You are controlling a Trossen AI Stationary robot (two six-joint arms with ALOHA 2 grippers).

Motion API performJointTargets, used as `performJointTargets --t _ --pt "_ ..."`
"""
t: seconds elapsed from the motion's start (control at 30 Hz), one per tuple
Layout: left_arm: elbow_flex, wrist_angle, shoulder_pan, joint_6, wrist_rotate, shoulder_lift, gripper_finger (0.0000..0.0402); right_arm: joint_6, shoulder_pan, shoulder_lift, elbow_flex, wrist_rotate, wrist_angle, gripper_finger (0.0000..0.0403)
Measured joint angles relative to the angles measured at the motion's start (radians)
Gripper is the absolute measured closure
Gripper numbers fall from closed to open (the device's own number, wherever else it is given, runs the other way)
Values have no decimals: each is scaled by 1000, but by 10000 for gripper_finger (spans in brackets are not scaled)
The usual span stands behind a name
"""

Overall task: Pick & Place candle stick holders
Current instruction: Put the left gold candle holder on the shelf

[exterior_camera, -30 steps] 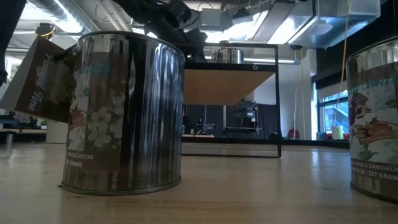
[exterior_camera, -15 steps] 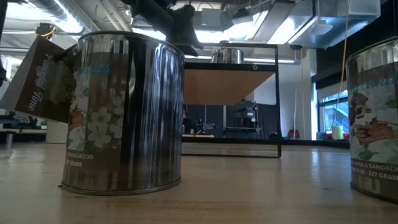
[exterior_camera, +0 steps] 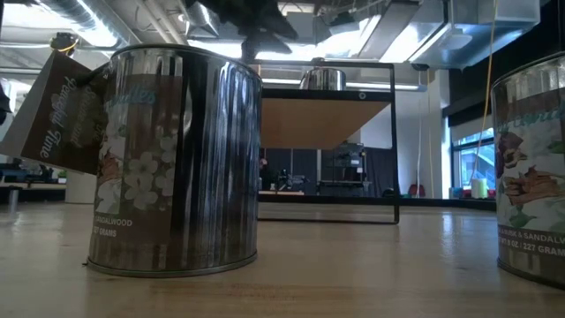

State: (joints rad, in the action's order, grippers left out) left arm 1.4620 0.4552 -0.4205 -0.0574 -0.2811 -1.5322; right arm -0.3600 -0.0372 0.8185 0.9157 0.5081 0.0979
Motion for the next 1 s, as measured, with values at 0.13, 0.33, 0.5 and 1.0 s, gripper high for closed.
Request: performJointTargets --t 0.13,0.33,0.5,1.0 --pt "0 -18 25 1 -48 2 199 -23 1 0 0 -37 -42 400" --pt "0 10 71 -4 -125 15 201 -4 33 1 0 -72 -147 400" --pt "-1 26 126 34 -188 39 199 1 118 24 0 -214 -225 400" --pt "-192 -135 264 -22 -40 258 201 61 468 217 0 -775 -352 400"
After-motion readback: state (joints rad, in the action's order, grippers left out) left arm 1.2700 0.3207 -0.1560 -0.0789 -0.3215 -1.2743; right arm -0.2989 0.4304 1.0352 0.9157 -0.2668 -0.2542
